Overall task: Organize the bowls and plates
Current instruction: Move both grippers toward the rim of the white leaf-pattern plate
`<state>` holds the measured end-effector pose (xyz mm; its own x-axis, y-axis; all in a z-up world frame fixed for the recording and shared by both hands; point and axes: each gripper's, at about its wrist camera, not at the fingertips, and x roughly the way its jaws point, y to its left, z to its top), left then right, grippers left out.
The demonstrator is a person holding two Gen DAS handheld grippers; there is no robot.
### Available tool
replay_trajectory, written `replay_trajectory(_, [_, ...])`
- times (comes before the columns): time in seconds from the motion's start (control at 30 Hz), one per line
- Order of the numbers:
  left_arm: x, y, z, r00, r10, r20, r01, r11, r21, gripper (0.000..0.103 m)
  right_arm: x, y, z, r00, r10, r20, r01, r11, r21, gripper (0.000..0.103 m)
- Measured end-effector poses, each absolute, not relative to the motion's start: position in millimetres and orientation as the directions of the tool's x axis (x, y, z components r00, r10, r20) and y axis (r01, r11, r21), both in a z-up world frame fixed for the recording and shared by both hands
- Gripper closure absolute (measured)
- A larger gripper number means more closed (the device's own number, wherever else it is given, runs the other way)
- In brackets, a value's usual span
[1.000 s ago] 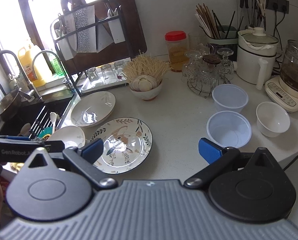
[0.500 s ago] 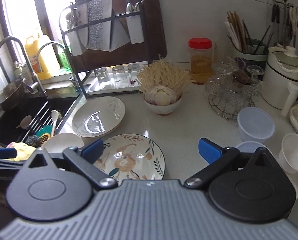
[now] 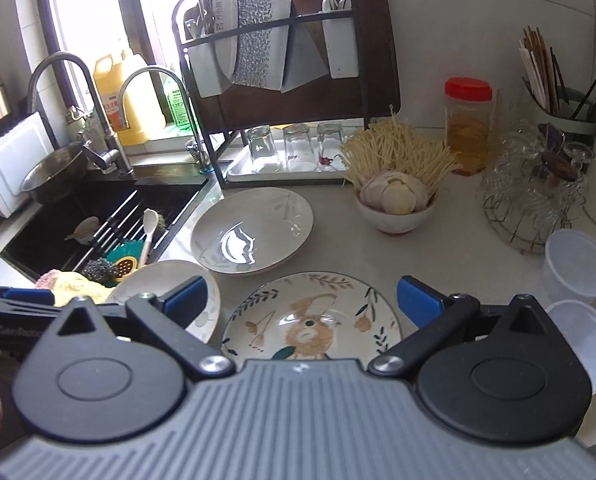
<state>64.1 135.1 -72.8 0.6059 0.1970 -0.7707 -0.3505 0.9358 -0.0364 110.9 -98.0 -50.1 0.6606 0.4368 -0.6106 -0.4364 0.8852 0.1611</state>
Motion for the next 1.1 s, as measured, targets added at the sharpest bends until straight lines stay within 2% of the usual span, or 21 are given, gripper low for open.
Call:
replay_trajectory(0.17, [78.5,176.8,-87.8,0.598,0.147,-0.788,-0.313,0.948,-0.06,0.002,109.4,-66.9,-62.8,0.648,0.436,-0.624,-0.399,0.893,0.209,0.0])
replay_trajectory(0.23, [86.6,196.9,-94.1,0.592,0.121,-0.797,-0.294,0.953,-0.074,0.002,110.4,-54.4,-67.5,0.639,0.44,-0.632,-0.382,0.894,0.236,0.005])
replay_trajectory(0.4, [103.7,238.5,-108.8,0.586,0.039,-0.81,-0.225,0.968,-0.116,0.002,107.4,-28.9,-81.5,0.618,0.435,-0.655,-0.316,0.9,0.299,0.007])
replay_trajectory(0.47, [109.1,245.2,-112.2,0.592,0.028,-0.805,-0.166,0.982,-0.088,0.002,103.5,-21.0,-87.8,0.608,0.43,-0.667,-0.287,0.903,0.32,0.014])
replay_trajectory(0.5, [111.5,247.9,-113.8,0.597,0.023,-0.802,-0.138,0.988,-0.074,0.002,100.9,-17.0,-91.6,0.601,0.426,-0.677,-0.268,0.904,0.332,0.021])
replay_trajectory(0.57, [115.2,256.0,-117.4,0.599,-0.014,-0.801,-0.1,0.991,-0.092,0.002,96.8,-10.5,-99.0,0.584,0.424,-0.692,-0.234,0.904,0.357,0.023])
replay_trajectory(0.97, [139.1,305.6,-151.9,0.49,-0.213,-0.845,0.022,0.972,-0.233,0.003,83.6,11.5,-124.1,0.553,0.297,-0.778,-0.01,0.936,0.351,0.026])
replay_trajectory(1.1, [144.1,312.0,-161.9,0.464,-0.277,-0.841,0.069,0.958,-0.277,0.003,81.5,17.7,-131.9,0.536,0.299,-0.789,0.025,0.929,0.369,0.035])
